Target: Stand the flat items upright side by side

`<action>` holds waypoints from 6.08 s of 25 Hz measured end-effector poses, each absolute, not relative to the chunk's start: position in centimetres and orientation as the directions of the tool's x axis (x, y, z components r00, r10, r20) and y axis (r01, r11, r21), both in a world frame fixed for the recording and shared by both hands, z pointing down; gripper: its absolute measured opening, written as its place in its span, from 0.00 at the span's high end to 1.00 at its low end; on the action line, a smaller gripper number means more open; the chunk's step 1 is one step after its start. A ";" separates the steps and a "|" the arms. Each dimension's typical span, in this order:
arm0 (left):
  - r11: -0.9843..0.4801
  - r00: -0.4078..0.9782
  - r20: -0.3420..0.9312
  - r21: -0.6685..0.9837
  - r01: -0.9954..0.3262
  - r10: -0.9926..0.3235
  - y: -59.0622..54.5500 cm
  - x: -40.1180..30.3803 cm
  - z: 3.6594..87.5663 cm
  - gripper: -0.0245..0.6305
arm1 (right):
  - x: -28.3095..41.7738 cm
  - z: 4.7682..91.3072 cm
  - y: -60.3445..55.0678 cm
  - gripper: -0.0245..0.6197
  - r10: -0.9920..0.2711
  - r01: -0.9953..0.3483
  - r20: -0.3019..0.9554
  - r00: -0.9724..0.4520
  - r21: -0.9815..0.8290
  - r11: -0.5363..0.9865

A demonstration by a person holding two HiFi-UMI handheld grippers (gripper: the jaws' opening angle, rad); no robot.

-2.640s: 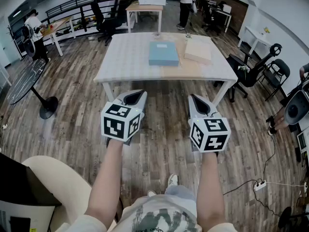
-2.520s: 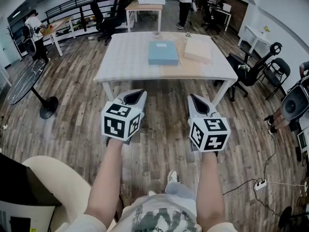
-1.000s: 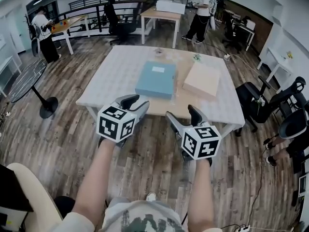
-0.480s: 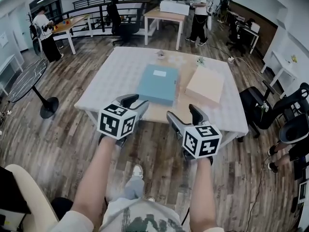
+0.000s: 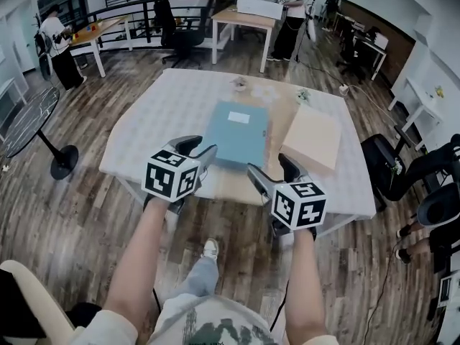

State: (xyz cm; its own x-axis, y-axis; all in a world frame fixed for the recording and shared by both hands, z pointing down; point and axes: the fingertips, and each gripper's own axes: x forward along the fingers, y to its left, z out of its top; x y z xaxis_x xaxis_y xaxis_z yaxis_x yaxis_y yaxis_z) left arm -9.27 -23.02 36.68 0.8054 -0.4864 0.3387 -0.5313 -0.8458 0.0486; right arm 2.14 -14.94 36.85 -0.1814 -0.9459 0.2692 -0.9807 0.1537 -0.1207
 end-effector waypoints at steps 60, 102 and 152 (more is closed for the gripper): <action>-0.819 0.755 0.640 0.352 -0.453 -0.143 -51.8 3.9 49.5 0.52 | 17.6 50.1 -44.1 0.28 -0.757 -0.956 0.649 -0.078 -0.263 -0.127; -0.579 0.536 0.429 0.038 -0.815 -0.727 -31.3 -6.7 39.8 0.52 | 9.1 39.3 -27.3 0.37 -0.899 -0.931 0.332 -0.284 0.131 0.342; -0.710 0.663 0.426 0.067 -0.701 -0.615 -35.8 -1.3 43.1 0.52 | 13.8 40.3 -32.7 0.42 -0.926 -0.922 0.164 -0.339 0.140 0.362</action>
